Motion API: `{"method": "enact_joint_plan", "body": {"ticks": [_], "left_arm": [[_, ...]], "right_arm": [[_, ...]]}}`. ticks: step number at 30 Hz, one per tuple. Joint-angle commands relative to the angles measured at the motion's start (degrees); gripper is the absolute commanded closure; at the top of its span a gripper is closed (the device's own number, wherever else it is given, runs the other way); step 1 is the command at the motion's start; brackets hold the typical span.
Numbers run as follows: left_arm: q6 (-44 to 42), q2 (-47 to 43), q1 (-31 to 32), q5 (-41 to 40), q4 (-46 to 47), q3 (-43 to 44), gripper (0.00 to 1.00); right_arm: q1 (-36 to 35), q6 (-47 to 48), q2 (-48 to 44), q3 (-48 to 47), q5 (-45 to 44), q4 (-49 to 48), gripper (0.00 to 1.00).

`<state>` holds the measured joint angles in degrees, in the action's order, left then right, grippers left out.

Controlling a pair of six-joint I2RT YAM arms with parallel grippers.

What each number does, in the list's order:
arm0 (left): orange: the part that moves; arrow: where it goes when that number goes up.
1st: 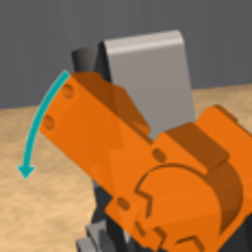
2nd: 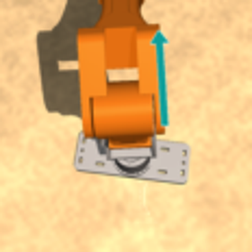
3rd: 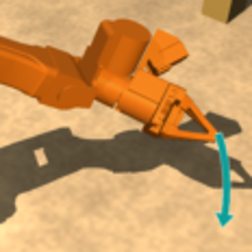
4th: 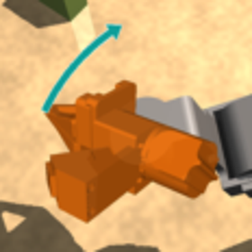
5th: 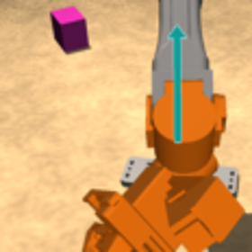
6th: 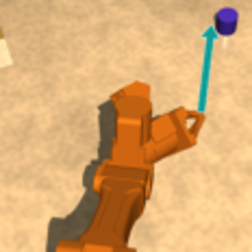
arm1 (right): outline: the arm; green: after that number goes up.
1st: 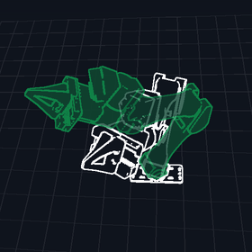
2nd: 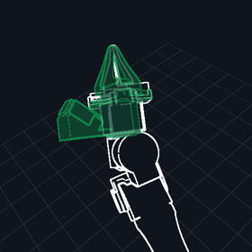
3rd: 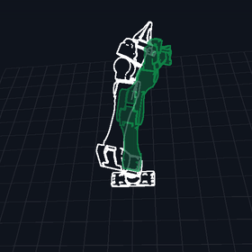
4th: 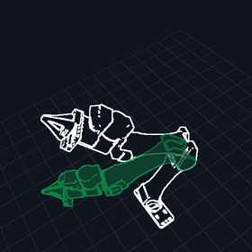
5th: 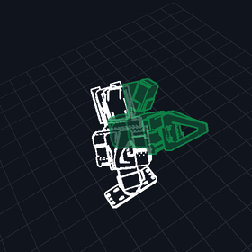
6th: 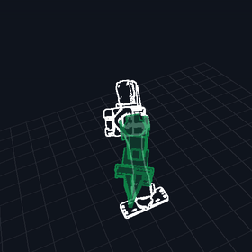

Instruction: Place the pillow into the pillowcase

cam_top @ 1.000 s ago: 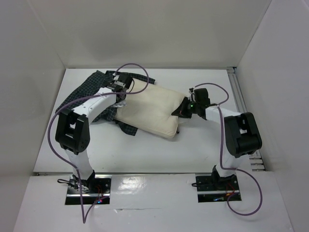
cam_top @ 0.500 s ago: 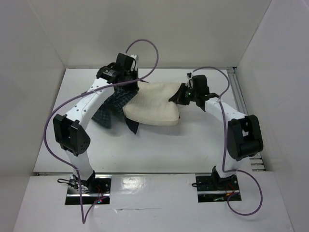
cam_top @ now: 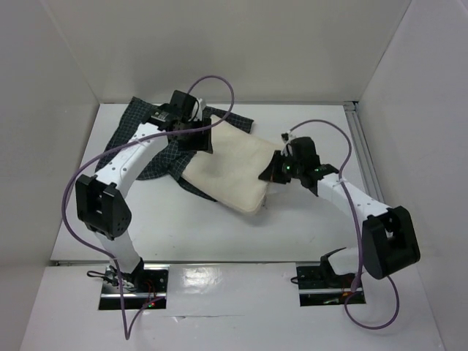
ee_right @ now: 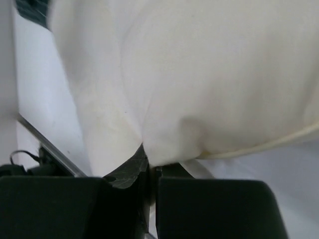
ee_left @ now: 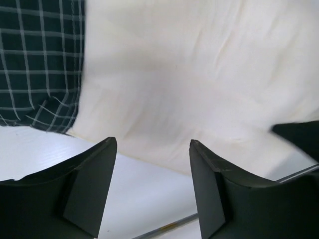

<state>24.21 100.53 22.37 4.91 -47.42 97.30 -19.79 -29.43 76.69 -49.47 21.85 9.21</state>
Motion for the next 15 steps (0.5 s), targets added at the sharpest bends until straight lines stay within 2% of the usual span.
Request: {"method": "enact_joint_plan", "body": {"ticks": [1, 4, 5, 7, 8, 10, 12, 15], "left_arm": [[0.1, -2.4, -2.8, 3.2, 3.5, 5.5, 0.26], [-0.5, 4.0, -3.3, -3.4, 3.5, 12.5, 0.28], [-0.5, 6.6, -3.3, -5.2, 2.5, 17.4, 0.31], [-0.5, 11.9, -2.8, -12.3, 0.7, 21.9, 0.32], [-0.5, 16.8, -1.8, -14.5, 0.7, 23.6, 0.32], [-0.5, 21.1, -0.9, -19.4, 1.9, 28.2, 0.32], [0.0, 25.5, 0.0, -22.9, 4.0, 29.8, 0.3], [0.7, 28.8, 1.4, -25.4, 10.1, 30.4, 0.29]], "right_arm": [[-1.3, 2.0, -0.2, 2.6, 2.2, 0.4, 1.0], [-4.2, 6.3, 1.2, 3.2, -3.6, 3.7, 1.0], [-4.2, 7.4, 1.9, 2.5, -3.7, 4.6, 1.0], [-4.2, 8.8, 3.7, 1.9, -4.3, 6.5, 1.0], [-4.2, 8.8, 3.7, 1.9, -4.4, 7.1, 0.81], [-4.8, 8.8, 3.7, 1.4, -8.0, 8.0, 0.43], [-4.8, 7.4, 3.1, 1.4, -12.0, 8.9, 0.25], [-4.8, 6.5, 1.7, 0.3, -12.9, 10.5, 0.22]]}}
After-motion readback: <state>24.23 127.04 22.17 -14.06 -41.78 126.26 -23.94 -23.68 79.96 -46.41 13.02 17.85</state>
